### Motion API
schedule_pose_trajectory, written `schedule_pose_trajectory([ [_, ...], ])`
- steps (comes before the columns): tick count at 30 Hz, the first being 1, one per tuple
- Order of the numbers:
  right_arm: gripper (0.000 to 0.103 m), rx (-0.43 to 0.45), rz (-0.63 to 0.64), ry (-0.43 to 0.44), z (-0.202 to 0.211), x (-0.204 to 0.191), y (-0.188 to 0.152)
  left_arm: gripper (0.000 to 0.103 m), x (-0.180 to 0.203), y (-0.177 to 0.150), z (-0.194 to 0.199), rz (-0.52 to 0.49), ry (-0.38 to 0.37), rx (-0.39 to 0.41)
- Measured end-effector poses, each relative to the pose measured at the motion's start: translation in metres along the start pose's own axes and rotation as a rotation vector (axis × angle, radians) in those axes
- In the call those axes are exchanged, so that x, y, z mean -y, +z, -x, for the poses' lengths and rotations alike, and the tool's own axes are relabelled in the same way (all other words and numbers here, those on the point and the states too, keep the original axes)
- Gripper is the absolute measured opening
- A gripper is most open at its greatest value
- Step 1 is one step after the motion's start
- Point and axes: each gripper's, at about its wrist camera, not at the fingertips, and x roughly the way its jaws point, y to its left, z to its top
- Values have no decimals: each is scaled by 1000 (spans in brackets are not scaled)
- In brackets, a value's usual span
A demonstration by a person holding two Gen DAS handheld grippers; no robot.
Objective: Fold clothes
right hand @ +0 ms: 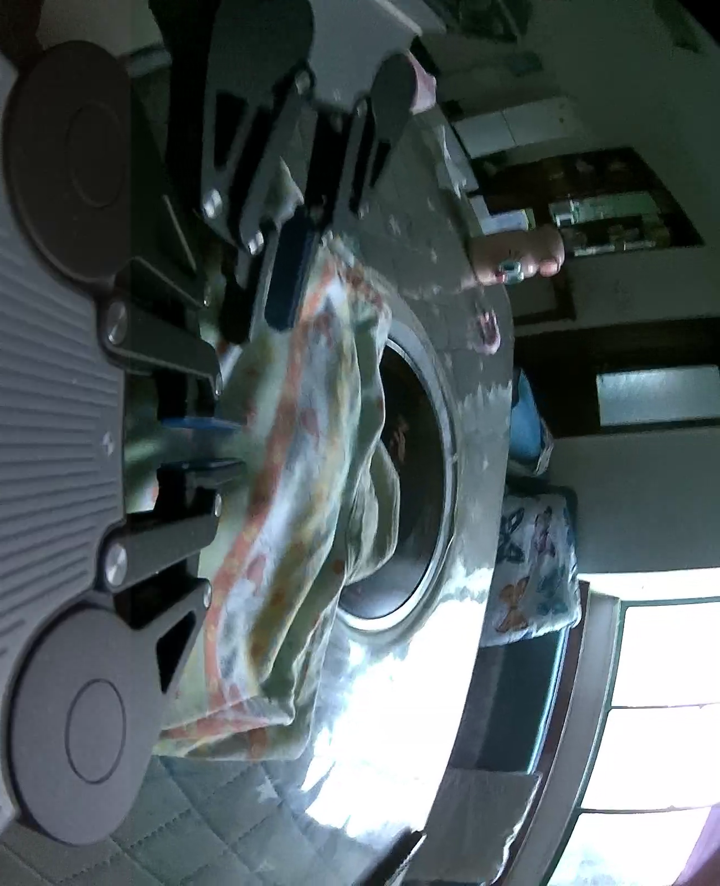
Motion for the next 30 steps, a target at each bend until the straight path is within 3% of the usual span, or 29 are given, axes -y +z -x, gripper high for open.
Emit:
schedule_pose_trajectory([
  [5, 9, -10, -37, -37, -21, 14, 13, 22, 2, -1, -7, -15, -6, -17],
  [13, 10, -31, -88, -98, -55, 40, 33, 22, 13, 10, -5, -43, -29, 25],
  [20, 9, -40, -83, -126, -74, 43, 47, 22, 11, 6, -17, -24, -53, 3],
  [25, 11, -12, -93, -84, -66, 40, 52, 22, 7, 4, -5, -1, -19, 20],
  [30, 12, -10, -4, 12, -53, 17, 52, 22, -9, -3, 7, 73, 38, 22],
])
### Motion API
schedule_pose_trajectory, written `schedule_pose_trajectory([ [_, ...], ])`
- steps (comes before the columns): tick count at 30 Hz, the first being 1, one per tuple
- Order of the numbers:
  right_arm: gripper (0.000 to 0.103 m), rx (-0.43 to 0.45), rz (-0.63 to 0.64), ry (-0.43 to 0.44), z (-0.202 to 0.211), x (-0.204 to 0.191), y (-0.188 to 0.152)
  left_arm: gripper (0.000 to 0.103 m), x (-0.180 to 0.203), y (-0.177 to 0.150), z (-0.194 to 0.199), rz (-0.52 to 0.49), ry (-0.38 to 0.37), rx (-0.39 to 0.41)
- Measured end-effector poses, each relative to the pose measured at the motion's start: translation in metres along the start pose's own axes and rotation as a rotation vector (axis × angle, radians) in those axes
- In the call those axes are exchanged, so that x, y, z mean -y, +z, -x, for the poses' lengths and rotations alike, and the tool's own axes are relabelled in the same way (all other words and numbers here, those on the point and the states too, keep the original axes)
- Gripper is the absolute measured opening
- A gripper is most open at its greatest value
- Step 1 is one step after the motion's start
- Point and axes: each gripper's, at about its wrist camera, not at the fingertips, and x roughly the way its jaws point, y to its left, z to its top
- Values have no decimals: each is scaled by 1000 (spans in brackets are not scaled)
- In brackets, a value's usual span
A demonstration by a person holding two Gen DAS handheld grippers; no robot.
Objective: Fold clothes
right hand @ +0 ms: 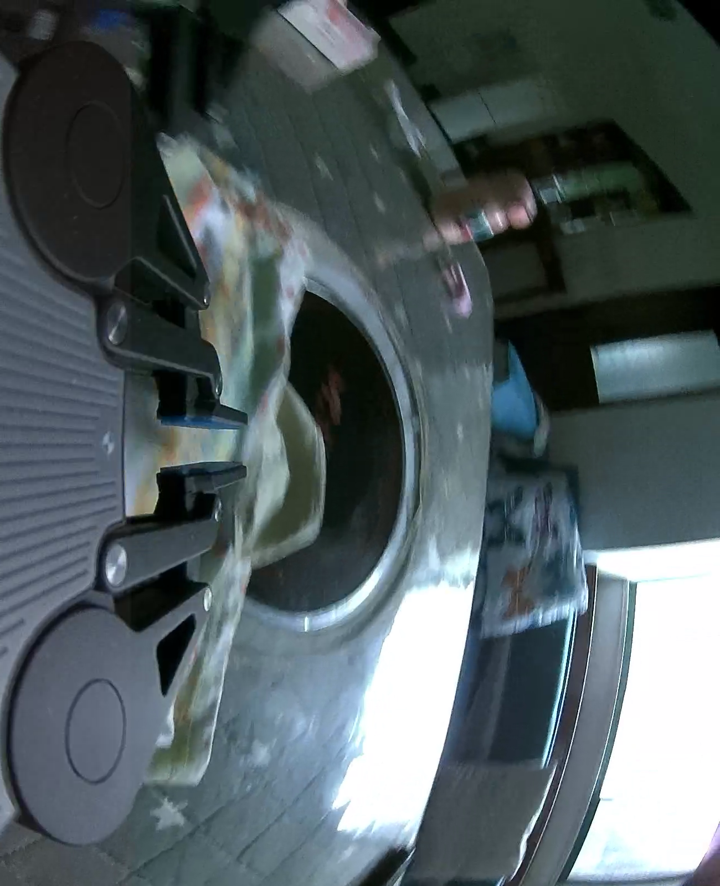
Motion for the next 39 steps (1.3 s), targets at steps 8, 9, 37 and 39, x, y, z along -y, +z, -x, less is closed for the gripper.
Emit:
schedule_pose_trajectory([
  [8, 12, -42, 68, 43, -33, -28, 3, 22, -27, -10, 8, 108, 74, -25],
  [9, 12, -44, 75, 38, -38, -30, 5, 22, -29, -11, 9, 119, 75, -25],
  [37, 27, 39, -186, -177, 19, 71, -30, 31, -60, -7, 0, 168, 190, -44],
  [39, 26, 52, -214, -173, 17, 80, -27, 36, -60, -6, 0, 167, 192, -46],
])
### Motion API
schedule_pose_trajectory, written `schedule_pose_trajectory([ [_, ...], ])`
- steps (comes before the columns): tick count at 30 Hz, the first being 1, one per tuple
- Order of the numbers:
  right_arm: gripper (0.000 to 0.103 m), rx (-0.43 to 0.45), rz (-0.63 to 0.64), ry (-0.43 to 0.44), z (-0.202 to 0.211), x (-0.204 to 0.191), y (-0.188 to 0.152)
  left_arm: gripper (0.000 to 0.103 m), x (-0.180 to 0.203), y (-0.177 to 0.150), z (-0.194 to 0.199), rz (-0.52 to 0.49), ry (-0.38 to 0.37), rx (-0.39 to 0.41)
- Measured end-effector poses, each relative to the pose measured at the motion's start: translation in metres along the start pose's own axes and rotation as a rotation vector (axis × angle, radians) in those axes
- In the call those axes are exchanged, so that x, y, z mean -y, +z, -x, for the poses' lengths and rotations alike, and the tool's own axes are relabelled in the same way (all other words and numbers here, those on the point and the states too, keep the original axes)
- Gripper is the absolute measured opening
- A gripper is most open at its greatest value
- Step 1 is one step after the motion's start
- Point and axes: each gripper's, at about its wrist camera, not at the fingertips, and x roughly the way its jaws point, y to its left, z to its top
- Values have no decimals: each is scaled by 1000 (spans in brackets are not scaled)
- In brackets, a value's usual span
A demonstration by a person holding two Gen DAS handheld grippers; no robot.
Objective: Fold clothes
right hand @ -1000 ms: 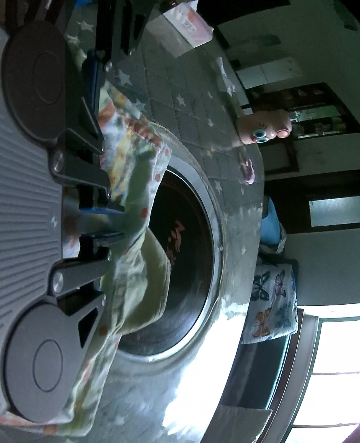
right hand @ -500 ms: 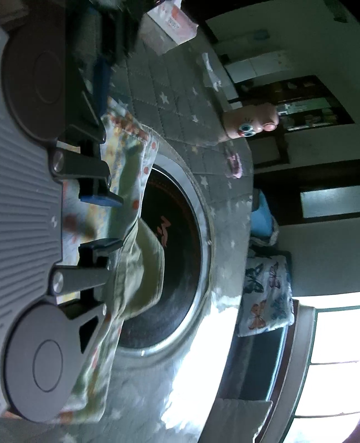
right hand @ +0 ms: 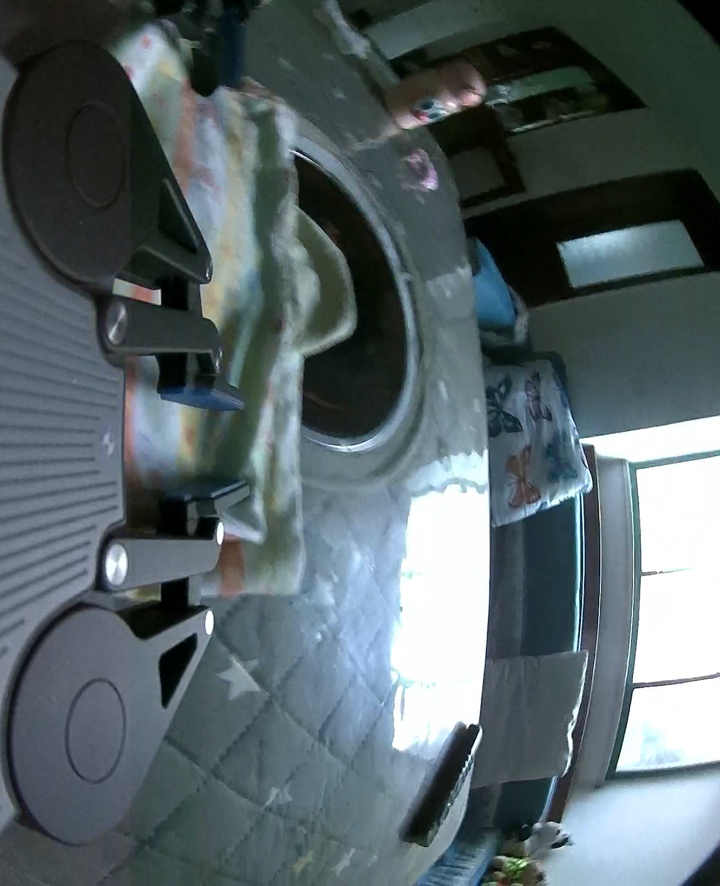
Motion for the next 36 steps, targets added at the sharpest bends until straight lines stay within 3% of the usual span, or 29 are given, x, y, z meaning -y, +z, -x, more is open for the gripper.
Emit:
schedule_pose_trajectory([
  [7, 27, -19, 59, 31, -5, -20, 4, 64, 3, 2, 1, -1, 4, 8],
  [11, 27, -16, 136, -8, -17, -33, 5, 83, 6, 3, 2, -7, 5, 15],
  [15, 27, -2, 101, -19, -16, -28, 14, 102, 5, 3, 7, -3, 11, 36],
  [19, 27, 8, 78, 1, 6, -21, 11, 103, 3, 4, 11, 10, 21, 52],
  [28, 27, 29, 79, 9, 68, -19, -33, 103, 8, 3, 11, 5, 27, 49],
  [36, 28, 51, 87, -27, 70, -11, -58, 103, 8, -2, 7, 6, 42, 31],
])
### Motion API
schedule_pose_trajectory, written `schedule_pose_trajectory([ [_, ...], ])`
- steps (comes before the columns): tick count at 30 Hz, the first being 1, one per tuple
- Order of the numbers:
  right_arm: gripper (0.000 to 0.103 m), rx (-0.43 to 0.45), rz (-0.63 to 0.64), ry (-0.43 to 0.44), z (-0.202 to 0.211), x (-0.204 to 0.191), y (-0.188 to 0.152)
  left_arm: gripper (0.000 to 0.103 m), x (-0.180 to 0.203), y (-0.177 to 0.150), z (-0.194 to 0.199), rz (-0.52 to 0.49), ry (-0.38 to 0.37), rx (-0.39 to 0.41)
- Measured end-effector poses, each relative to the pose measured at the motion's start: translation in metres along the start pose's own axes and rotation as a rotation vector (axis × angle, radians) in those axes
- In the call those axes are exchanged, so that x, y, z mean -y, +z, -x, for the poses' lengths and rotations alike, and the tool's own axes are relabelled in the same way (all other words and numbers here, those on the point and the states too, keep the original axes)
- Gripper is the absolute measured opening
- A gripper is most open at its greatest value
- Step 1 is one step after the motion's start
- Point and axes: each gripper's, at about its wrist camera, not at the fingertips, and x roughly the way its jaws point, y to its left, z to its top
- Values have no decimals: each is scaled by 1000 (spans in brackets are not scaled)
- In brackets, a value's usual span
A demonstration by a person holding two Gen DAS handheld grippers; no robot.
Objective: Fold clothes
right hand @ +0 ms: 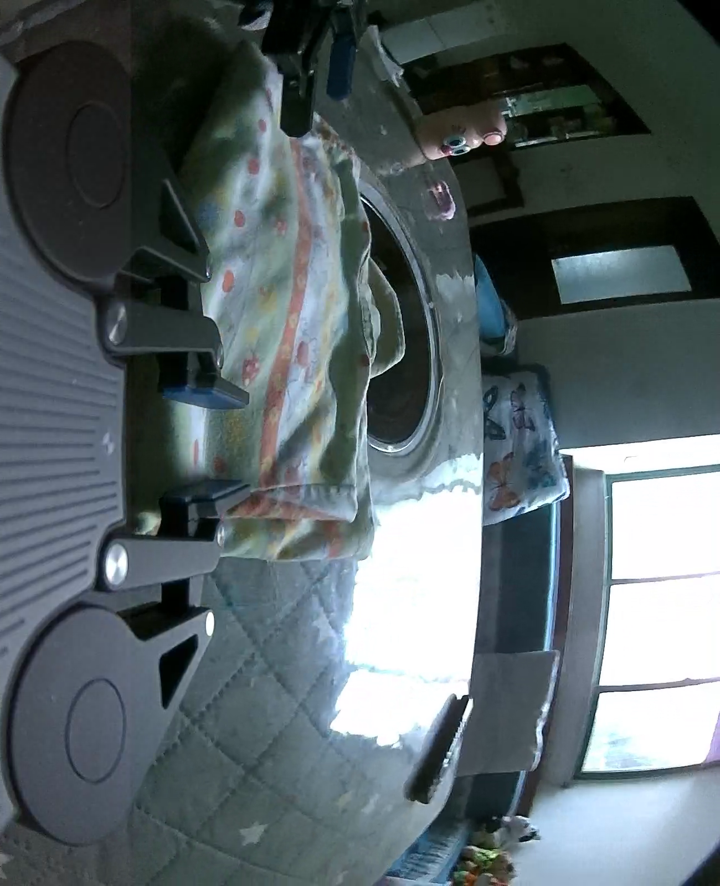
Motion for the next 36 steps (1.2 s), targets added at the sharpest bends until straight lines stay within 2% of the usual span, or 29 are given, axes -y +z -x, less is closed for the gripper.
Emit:
schedule_pose_trajectory([
  [9, 27, -38, 41, -46, 15, -17, -11, 103, 0, -3, 1, -23, -9, 0],
  [15, 27, -48, 17, -55, 35, -20, -13, 103, 8, -1, 5, -47, -34, 13],
  [20, 28, -2, 26, 12, 46, -36, -7, 103, 25, 2, 9, -71, -67, 27],
  [24, 28, 3, 79, 53, 40, -54, -7, 103, 37, 0, 4, -94, -59, 18],
  [29, 28, -14, 102, 38, 30, -61, -16, 103, 41, -9, -3, -102, -28, 4],
  [32, 28, -9, 136, 26, 30, -66, -17, 103, 43, -13, -1, -114, -14, 26],
  [36, 33, -3, 115, 38, 37, -60, -13, 103, 39, -15, 10, -109, -5, 47],
])
